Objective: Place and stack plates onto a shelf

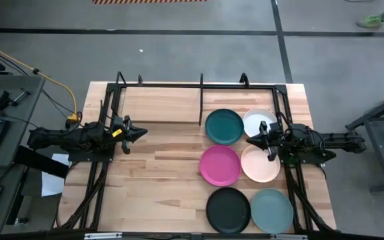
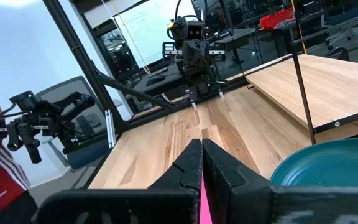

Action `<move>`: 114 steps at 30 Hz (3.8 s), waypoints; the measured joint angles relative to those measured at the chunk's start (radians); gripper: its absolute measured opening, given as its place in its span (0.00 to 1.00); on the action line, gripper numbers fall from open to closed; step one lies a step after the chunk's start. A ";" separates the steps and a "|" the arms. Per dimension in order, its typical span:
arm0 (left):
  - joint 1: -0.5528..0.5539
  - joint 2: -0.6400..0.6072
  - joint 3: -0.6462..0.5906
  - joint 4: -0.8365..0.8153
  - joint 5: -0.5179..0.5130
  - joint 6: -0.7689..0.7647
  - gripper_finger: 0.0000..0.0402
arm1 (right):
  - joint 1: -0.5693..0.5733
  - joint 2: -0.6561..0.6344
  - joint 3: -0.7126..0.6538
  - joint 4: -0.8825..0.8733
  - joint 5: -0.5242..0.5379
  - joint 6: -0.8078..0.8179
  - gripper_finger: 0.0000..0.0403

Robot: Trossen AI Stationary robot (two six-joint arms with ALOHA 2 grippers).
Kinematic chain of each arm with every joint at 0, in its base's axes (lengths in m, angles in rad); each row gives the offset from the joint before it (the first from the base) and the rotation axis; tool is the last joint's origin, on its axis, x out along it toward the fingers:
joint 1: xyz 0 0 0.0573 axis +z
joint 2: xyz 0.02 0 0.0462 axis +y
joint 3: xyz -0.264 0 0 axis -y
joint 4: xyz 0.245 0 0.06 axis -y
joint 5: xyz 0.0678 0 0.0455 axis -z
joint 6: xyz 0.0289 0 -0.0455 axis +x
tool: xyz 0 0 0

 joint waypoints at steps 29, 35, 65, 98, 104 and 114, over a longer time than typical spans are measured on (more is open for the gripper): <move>0.000 0.000 0.000 0.000 0.000 0.000 0.00 | -0.001 0.000 0.030 0.586 0.772 0.313 0.00; 0.000 0.000 0.000 0.000 0.000 0.000 0.00 | -0.002 0.180 0.170 0.531 0.627 0.449 0.00; 0.000 0.000 0.000 0.000 0.000 0.000 0.00 | -0.106 1.070 0.718 -0.876 0.235 0.733 0.00; 0.000 0.000 0.000 0.000 0.000 0.000 0.00 | -0.299 1.163 0.610 -0.801 0.056 0.473 0.60; 0.000 0.000 0.000 0.000 0.000 0.000 0.00 | -0.309 1.257 0.609 -0.801 0.017 0.394 0.60; 0.000 0.000 0.000 0.000 0.000 0.000 0.00 | -0.309 1.374 0.609 -0.812 0.011 0.365 0.59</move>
